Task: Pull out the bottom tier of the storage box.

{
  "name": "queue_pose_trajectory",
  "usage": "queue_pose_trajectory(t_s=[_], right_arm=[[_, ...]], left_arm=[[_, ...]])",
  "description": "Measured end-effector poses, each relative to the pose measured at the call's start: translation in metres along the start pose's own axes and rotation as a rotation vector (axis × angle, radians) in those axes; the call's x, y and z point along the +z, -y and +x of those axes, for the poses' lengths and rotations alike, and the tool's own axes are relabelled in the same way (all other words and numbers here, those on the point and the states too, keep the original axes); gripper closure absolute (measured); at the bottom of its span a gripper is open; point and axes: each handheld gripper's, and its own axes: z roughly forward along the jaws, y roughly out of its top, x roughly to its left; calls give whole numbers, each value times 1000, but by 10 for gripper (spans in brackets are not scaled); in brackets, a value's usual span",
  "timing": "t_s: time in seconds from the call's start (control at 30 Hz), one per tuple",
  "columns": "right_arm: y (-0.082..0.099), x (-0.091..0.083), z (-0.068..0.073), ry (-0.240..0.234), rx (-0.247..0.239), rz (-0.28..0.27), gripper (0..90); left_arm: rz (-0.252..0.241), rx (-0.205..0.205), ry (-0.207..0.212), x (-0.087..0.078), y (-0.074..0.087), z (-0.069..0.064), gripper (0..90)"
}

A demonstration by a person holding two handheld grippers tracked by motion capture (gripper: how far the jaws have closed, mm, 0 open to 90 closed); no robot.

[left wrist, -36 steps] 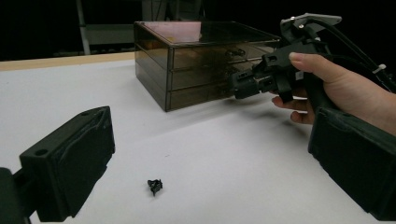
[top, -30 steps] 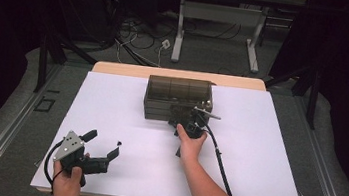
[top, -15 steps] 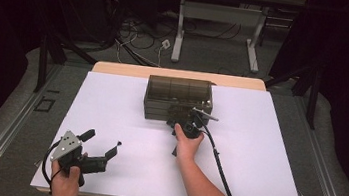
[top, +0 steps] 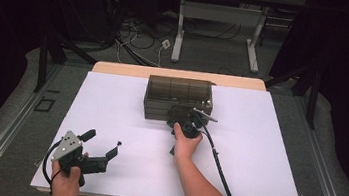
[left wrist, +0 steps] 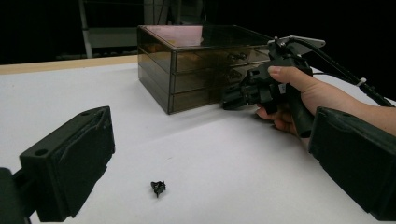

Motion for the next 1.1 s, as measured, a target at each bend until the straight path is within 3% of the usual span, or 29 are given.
queue_pose_trajectory(t_s=[0.77, 1.1], right_arm=[[2, 3, 0, 12, 48, -29, 814], [2, 4, -1, 12, 30, -38, 828]], left_arm=[[-3, 4, -1, 0, 0, 0, 6], [-2, 6, 1, 0, 0, 0, 5]])
